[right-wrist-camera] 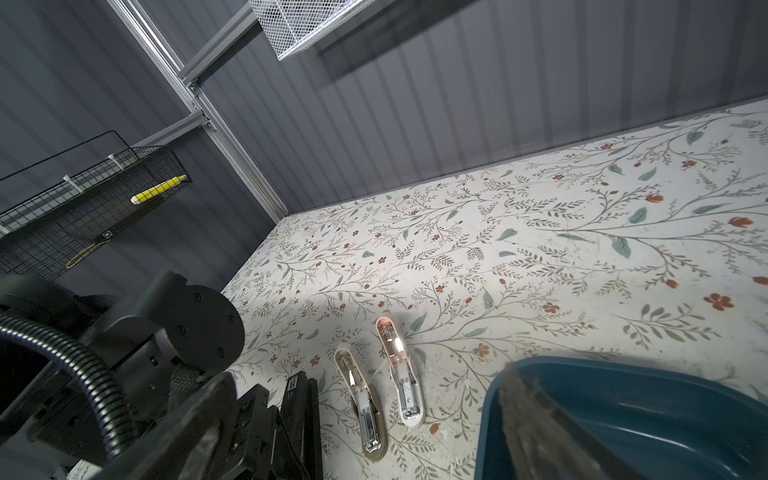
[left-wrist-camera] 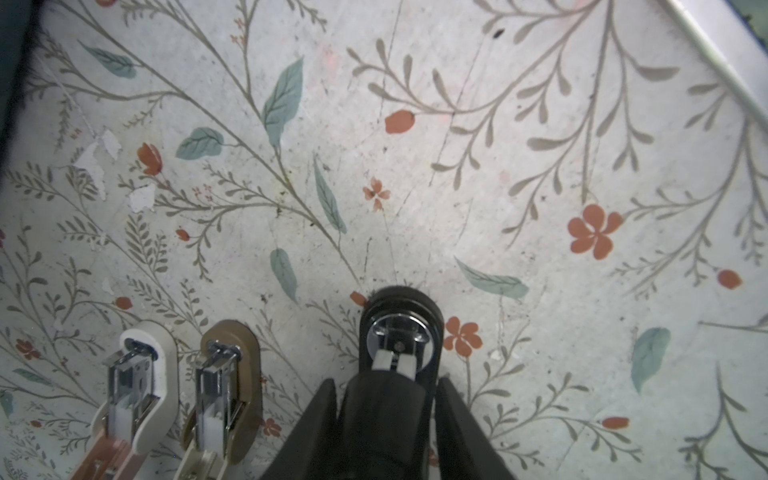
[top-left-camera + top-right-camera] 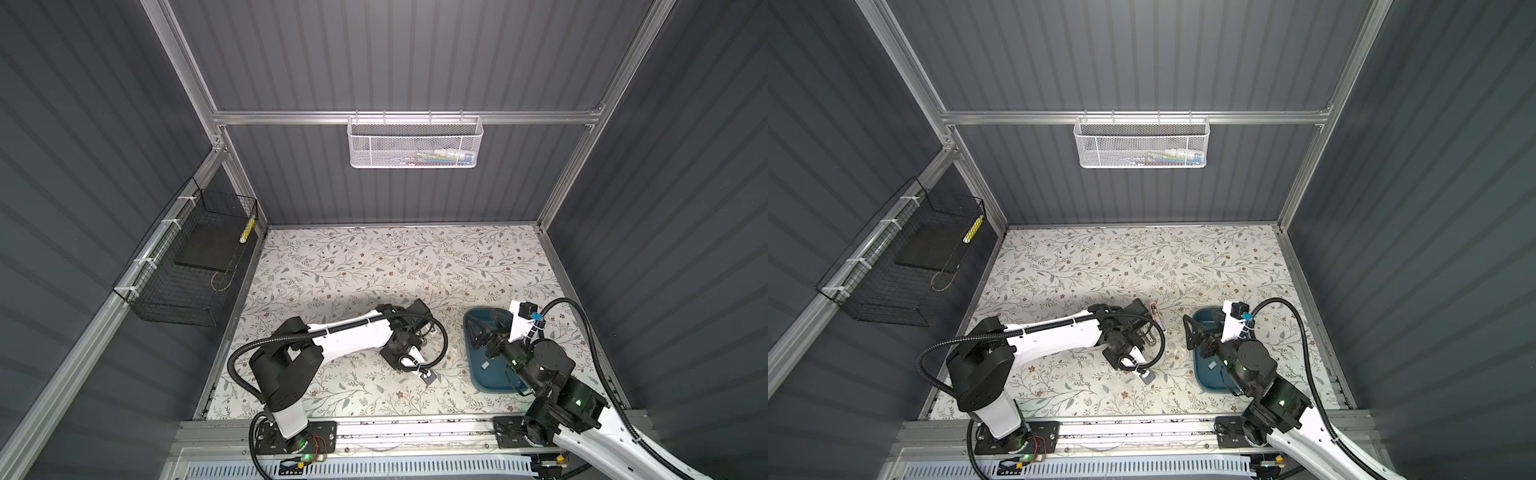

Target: Load the staples into the stapler

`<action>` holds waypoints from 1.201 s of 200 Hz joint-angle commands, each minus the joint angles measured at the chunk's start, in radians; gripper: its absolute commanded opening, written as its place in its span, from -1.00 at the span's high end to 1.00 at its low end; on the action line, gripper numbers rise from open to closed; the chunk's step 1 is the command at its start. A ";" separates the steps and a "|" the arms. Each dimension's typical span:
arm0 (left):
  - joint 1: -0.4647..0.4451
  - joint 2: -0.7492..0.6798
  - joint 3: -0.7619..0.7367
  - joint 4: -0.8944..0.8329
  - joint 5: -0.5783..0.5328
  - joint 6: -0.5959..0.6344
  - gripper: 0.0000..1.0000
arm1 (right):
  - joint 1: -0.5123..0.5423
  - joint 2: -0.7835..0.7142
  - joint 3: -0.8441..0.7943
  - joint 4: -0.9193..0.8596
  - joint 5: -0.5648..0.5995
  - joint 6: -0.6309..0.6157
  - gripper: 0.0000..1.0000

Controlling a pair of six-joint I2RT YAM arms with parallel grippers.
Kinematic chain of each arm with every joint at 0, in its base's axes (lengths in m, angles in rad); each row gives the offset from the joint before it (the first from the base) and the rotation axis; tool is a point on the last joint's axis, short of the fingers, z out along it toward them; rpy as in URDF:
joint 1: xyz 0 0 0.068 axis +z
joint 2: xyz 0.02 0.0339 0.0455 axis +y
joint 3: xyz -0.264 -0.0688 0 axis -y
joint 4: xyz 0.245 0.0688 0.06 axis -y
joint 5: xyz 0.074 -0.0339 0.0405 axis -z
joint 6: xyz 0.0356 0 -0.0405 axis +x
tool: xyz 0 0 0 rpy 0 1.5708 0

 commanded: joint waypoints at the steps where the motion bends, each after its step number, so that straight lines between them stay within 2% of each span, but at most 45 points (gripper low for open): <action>1: -0.003 0.020 0.007 -0.022 -0.017 -0.009 0.25 | -0.003 -0.010 -0.015 0.004 -0.008 -0.010 -0.98; 26: -0.002 0.013 0.016 -0.030 -0.016 -0.014 0.40 | -0.003 -0.005 -0.015 0.007 -0.011 -0.010 -0.98; 52: -0.002 -0.009 0.030 -0.038 -0.009 -0.028 0.80 | -0.003 0.003 -0.030 0.032 -0.016 -0.013 -0.98; 66: 0.002 -0.034 0.035 -0.036 -0.019 -0.039 0.93 | -0.004 0.006 -0.047 0.069 -0.050 -0.026 -0.98; 91: 0.032 -0.121 0.030 0.012 0.019 -0.073 0.96 | -0.003 0.051 -0.071 0.160 -0.124 -0.026 -0.83; 134: 0.112 -0.279 0.015 0.164 0.076 -0.207 1.00 | -0.003 0.278 0.010 0.208 -0.234 -0.019 -0.30; 151: 0.124 -0.308 0.000 0.228 0.069 -0.259 1.00 | -0.001 0.364 0.035 0.247 -0.304 -0.015 -0.17; 172: 0.125 -0.330 -0.008 0.285 0.047 -0.316 1.00 | 0.000 0.442 0.057 0.294 -0.403 -0.011 -0.12; 195: 0.126 -0.340 -0.005 0.303 0.046 -0.347 1.00 | 0.000 0.486 0.069 0.329 -0.454 0.008 -0.11; 240: 0.125 -0.351 0.005 0.292 0.133 -0.375 1.00 | 0.002 0.523 0.070 0.357 -0.444 0.018 -0.08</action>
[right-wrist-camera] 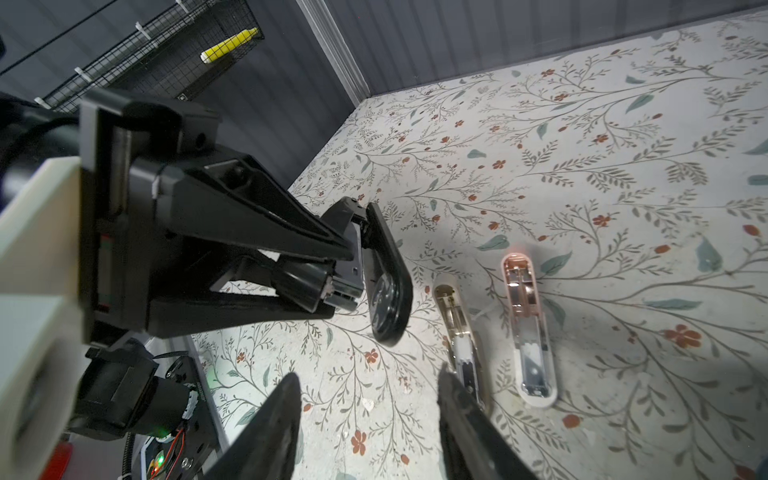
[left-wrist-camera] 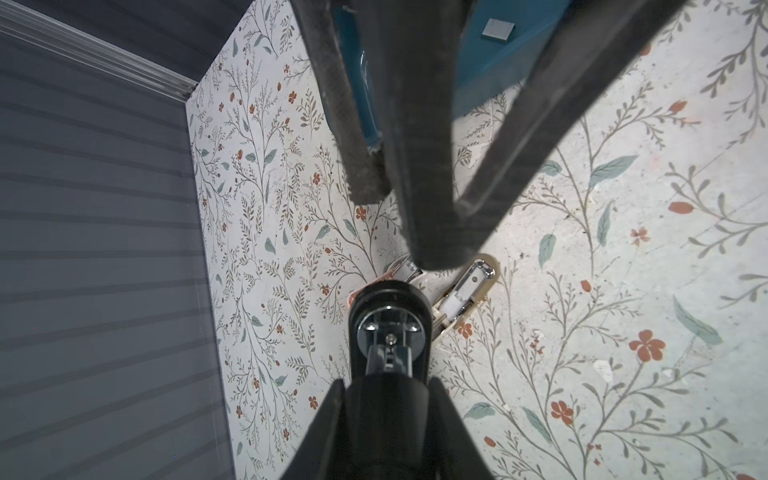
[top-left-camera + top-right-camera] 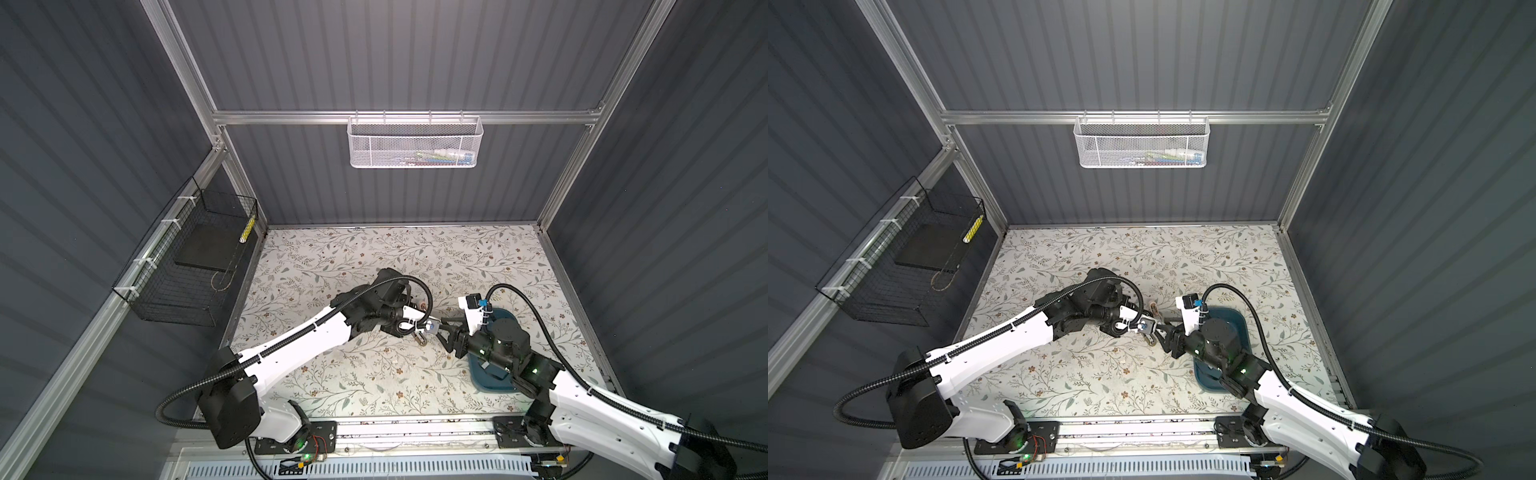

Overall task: Load the staples into the stapler
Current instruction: 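Lift the black stapler toward the right gripper while the right gripper reaches to grasp it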

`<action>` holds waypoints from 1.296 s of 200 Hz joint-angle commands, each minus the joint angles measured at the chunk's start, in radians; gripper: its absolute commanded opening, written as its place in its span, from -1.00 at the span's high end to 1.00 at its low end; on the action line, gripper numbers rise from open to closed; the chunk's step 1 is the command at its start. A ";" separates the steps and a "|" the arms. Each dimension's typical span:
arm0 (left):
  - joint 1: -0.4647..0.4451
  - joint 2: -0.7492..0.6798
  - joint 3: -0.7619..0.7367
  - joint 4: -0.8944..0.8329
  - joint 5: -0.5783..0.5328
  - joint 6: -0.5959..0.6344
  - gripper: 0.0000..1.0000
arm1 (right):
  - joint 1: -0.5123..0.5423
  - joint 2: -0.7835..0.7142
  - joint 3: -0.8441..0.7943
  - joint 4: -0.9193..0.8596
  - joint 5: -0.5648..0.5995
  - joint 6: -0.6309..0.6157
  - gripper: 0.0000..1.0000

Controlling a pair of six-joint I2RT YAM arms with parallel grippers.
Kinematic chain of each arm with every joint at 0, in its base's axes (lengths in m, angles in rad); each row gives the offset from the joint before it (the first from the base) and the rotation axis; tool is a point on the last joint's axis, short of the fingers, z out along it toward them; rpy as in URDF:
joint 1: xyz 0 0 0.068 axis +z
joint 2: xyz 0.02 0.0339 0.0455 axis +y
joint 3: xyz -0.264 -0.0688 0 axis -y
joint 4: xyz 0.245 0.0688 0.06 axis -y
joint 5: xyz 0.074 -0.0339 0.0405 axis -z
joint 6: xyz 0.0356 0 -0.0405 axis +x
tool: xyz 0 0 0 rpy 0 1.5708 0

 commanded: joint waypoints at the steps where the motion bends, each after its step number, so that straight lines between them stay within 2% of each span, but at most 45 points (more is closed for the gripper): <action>1: -0.003 -0.037 0.008 0.040 0.060 -0.044 1.00 | 0.001 0.018 0.028 0.047 -0.018 0.012 -0.07; 91: 0.013 -0.164 -0.014 0.065 0.190 -0.095 1.00 | -0.002 0.206 0.072 0.070 0.127 0.027 0.21; 123: 0.028 -0.203 -0.024 0.062 0.328 -0.095 1.00 | -0.005 0.235 0.071 0.084 0.159 0.035 0.28; 167: 0.033 -0.222 -0.030 0.031 0.399 -0.073 1.00 | -0.024 0.260 0.068 0.099 0.163 0.059 0.55; 186: 0.037 -0.225 -0.019 0.001 0.445 -0.059 1.00 | -0.038 0.265 0.061 0.107 0.151 0.072 0.72; 208: 0.048 -0.231 -0.025 0.010 0.437 -0.064 1.00 | -0.056 0.262 0.053 0.119 0.121 0.083 0.69; 224: 0.073 -0.241 -0.031 0.033 0.455 -0.089 1.00 | -0.057 0.251 0.044 0.121 0.123 0.079 0.59; 241: 0.126 -0.259 -0.045 0.087 0.524 -0.134 1.00 | -0.061 0.233 0.027 0.131 0.140 0.068 0.30; 259: 0.168 -0.268 -0.046 0.109 0.578 -0.164 1.00 | -0.069 0.216 0.003 0.158 0.142 0.026 0.17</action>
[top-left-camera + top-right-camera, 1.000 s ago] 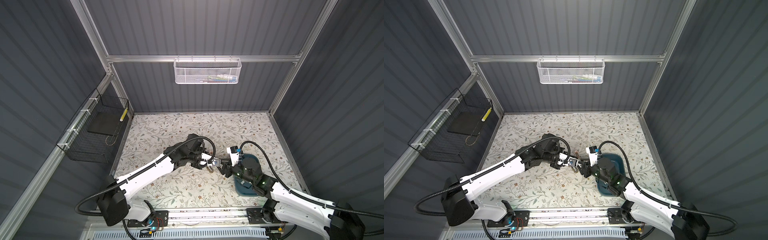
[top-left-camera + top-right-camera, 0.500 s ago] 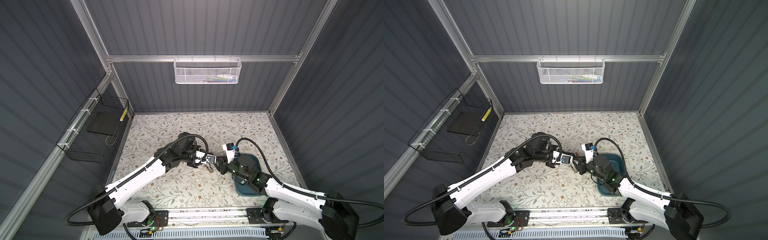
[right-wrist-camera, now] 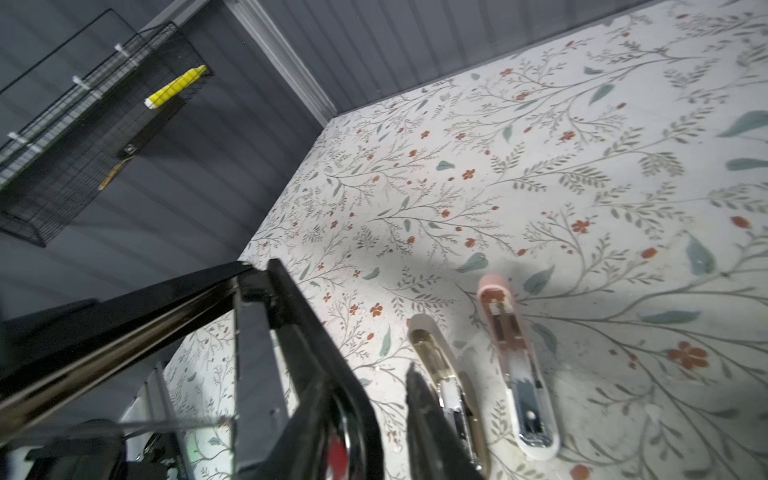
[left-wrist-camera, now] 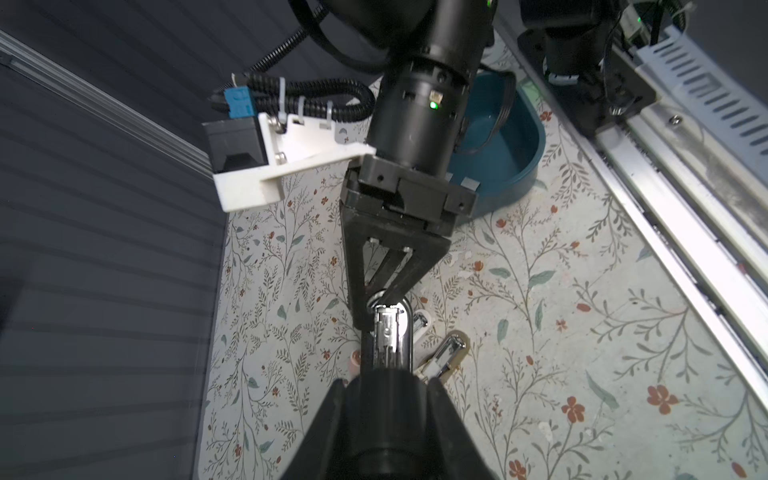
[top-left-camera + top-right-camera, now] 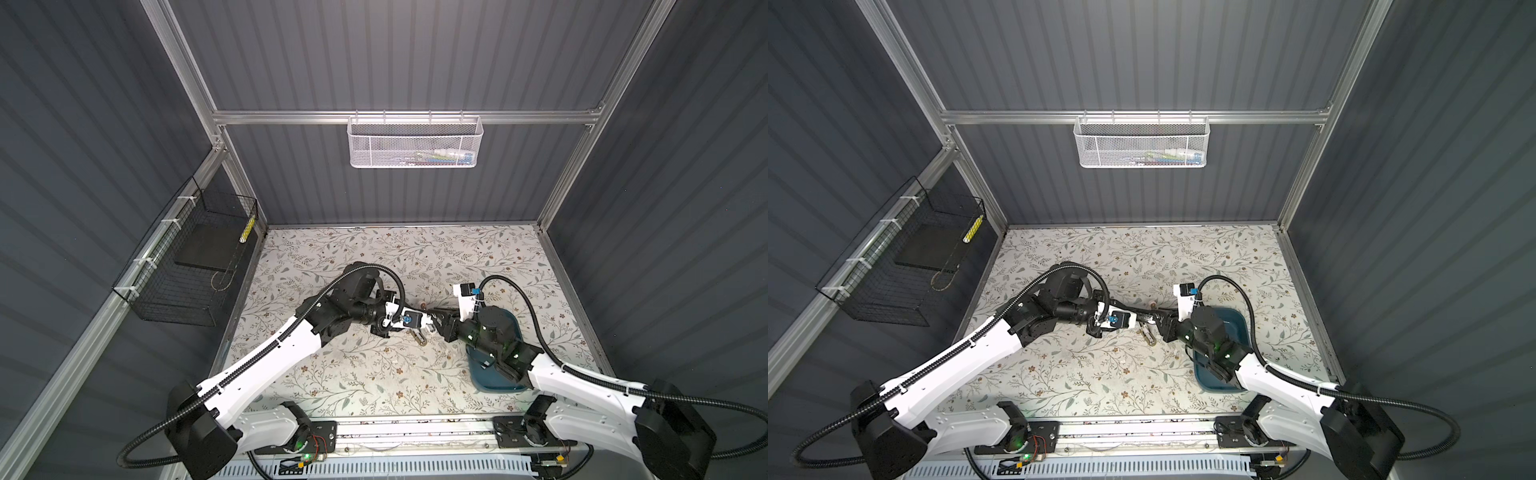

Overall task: Load the staples into the stapler
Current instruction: 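Lift the black stapler toward the right gripper while the right gripper reaches to grasp it, then grasp the black stapler's far end with the right gripper while the left holds it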

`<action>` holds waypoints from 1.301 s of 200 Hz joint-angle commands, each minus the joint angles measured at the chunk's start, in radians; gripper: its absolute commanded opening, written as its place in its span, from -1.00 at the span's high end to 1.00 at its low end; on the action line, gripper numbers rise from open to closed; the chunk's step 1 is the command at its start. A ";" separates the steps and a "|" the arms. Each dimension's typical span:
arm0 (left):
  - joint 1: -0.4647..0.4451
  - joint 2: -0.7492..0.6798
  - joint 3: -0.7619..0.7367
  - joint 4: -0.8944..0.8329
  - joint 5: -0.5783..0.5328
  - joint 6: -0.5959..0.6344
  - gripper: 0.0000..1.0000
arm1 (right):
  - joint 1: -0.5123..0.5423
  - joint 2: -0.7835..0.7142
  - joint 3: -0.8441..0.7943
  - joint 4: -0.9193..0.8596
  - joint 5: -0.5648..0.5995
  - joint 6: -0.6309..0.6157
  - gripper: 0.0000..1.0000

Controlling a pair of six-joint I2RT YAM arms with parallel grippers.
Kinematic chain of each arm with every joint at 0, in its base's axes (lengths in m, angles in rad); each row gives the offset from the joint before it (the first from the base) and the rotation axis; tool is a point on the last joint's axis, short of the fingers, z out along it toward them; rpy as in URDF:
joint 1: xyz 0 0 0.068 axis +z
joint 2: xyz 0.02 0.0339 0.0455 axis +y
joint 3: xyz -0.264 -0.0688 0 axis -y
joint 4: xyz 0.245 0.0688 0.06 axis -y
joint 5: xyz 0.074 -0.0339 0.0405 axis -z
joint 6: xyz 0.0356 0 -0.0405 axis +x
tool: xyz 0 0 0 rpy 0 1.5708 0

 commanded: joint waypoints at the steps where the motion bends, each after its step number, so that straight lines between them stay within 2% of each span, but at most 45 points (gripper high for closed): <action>1: 0.044 -0.060 0.007 0.097 0.197 -0.059 1.00 | -0.017 -0.019 -0.040 -0.005 0.067 -0.051 0.17; 24: 0.069 -0.061 0.003 0.108 0.251 -0.074 1.00 | -0.030 -0.037 -0.062 0.009 0.077 -0.074 0.12; 56: 0.143 -0.067 -0.009 0.189 0.371 -0.151 1.00 | -0.035 -0.026 -0.067 0.043 0.030 -0.102 0.11; 98: 0.145 -0.047 0.006 0.105 0.307 -0.078 1.00 | -0.035 -0.076 -0.096 0.049 0.054 -0.142 0.13; 139: 0.143 0.007 0.012 0.058 0.150 -0.012 1.00 | -0.034 -0.189 -0.168 0.116 -0.008 -0.241 0.20; 168: 0.137 0.068 0.049 -0.002 0.105 0.001 1.00 | -0.025 -0.254 -0.217 0.150 -0.050 -0.323 0.00; 196: 0.084 0.111 0.077 -0.066 0.053 0.036 1.00 | 0.080 -0.354 -0.271 0.195 -0.035 -0.435 -0.06; 217: 0.004 0.139 0.075 -0.111 -0.041 0.073 1.00 | 0.184 -0.440 -0.285 0.178 -0.008 -0.514 -0.09; 235: -0.019 0.145 0.074 -0.125 0.012 0.082 1.00 | 0.232 -0.478 -0.281 0.158 0.019 -0.530 -0.08; 260: -0.021 0.142 0.083 -0.143 0.117 0.086 1.00 | 0.240 -0.446 -0.260 0.163 0.002 -0.520 0.12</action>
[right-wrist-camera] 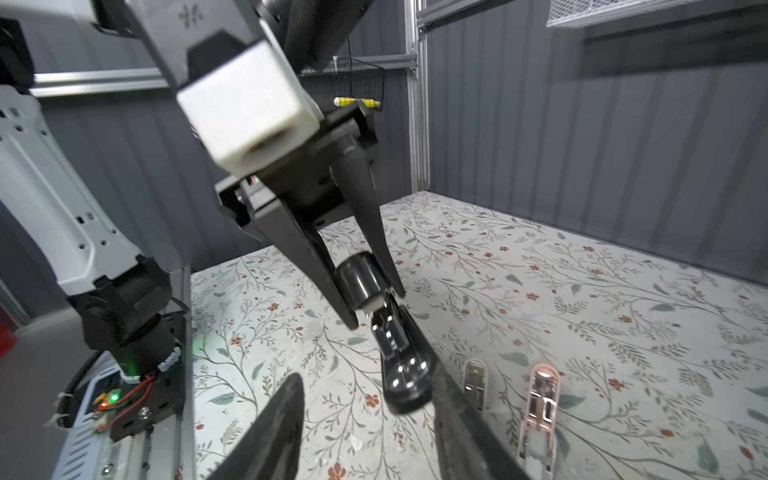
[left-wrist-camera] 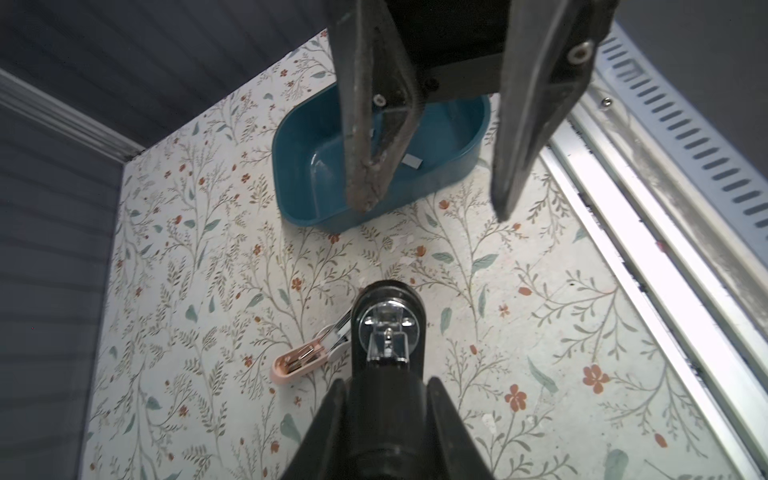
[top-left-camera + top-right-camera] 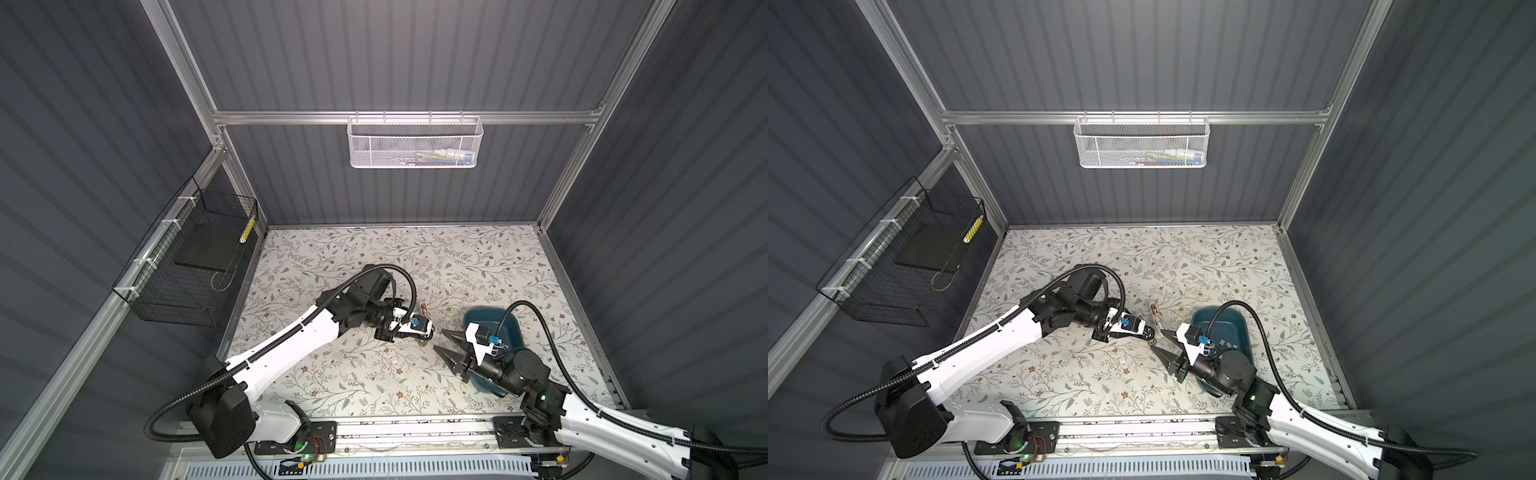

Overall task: Load the staples into the stapler
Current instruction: 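Grasp the black stapler's far end with the right gripper while the left holds it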

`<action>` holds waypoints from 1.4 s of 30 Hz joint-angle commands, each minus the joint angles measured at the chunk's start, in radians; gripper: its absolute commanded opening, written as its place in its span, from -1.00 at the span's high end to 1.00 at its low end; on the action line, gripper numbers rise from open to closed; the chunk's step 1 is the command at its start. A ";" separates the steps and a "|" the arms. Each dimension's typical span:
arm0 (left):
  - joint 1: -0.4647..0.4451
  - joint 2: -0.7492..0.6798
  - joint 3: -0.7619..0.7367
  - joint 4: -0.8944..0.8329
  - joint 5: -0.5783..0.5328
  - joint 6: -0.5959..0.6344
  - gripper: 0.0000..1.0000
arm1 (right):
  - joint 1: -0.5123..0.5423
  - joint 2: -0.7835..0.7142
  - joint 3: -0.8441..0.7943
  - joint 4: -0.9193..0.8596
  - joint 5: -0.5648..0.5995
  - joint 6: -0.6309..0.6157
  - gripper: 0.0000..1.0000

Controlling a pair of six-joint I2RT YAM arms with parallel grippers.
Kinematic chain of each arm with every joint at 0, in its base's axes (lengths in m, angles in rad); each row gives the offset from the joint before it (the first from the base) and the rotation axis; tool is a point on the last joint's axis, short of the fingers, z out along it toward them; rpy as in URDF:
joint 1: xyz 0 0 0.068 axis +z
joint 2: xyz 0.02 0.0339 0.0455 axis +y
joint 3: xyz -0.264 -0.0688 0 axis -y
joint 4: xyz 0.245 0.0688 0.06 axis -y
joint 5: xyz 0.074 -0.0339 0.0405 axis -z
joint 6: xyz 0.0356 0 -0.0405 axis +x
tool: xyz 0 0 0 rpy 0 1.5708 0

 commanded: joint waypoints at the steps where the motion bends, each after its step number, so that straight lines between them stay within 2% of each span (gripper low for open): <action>1: 0.004 -0.013 0.051 -0.024 0.098 0.038 1.00 | 0.011 0.029 0.021 0.016 0.009 -0.040 0.12; 7: -0.018 0.011 0.066 -0.045 0.146 0.043 1.00 | 0.021 0.190 0.073 0.071 -0.055 -0.033 0.13; 17: -0.015 -0.013 0.082 -0.055 0.228 0.031 1.00 | 0.031 0.410 0.127 0.130 -0.018 -0.083 0.21; 21: 0.028 -0.061 0.080 -0.047 0.304 0.026 1.00 | 0.032 0.482 0.150 0.129 -0.009 -0.102 0.23; 26: 0.068 -0.100 0.073 -0.028 0.341 0.012 1.00 | 0.036 0.514 0.156 0.143 -0.042 -0.114 0.23; 30: 0.100 -0.119 0.083 -0.032 0.378 0.011 1.00 | 0.036 0.554 0.146 0.170 -0.067 -0.136 0.12; 39: 0.129 -0.168 0.072 -0.024 0.385 0.015 1.00 | 0.038 0.580 0.157 0.168 -0.078 -0.143 0.38; 40: 0.129 -0.165 0.071 -0.026 0.381 0.020 1.00 | 0.040 0.578 0.155 0.174 -0.073 -0.140 0.34; 42: 0.129 -0.152 0.071 -0.038 0.352 0.028 1.00 | 0.040 0.561 0.147 0.181 -0.037 -0.125 0.03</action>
